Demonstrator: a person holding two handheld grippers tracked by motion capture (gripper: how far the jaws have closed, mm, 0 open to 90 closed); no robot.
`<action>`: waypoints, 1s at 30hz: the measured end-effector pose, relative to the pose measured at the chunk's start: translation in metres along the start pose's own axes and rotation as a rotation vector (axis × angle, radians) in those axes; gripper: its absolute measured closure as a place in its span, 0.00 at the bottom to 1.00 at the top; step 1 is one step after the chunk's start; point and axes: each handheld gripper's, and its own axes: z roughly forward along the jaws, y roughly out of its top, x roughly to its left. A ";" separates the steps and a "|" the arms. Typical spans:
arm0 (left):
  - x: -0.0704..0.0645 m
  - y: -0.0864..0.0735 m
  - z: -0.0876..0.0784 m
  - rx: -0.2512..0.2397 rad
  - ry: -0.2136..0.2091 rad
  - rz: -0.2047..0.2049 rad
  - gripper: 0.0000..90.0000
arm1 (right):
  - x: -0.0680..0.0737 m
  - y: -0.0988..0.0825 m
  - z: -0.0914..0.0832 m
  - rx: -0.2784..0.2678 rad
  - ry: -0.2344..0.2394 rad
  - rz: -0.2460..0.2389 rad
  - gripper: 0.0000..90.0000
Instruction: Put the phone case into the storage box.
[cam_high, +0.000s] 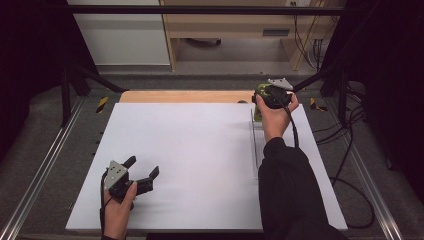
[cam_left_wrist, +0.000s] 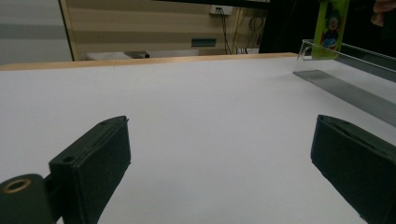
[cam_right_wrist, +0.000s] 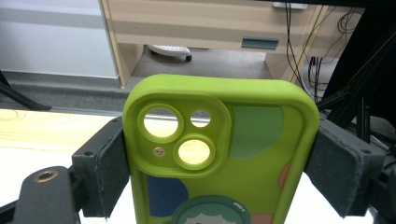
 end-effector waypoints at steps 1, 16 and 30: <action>0.000 0.000 0.000 0.000 -0.001 -0.003 0.05 | 0.000 -0.001 0.001 0.002 0.002 0.004 0.18; 0.007 0.000 -0.003 -0.002 0.013 -0.018 0.04 | -0.002 -0.008 0.005 -0.017 0.005 0.016 0.18; 0.010 0.000 -0.006 -0.008 0.027 -0.022 0.04 | 0.002 -0.017 0.007 -0.026 0.011 0.026 0.18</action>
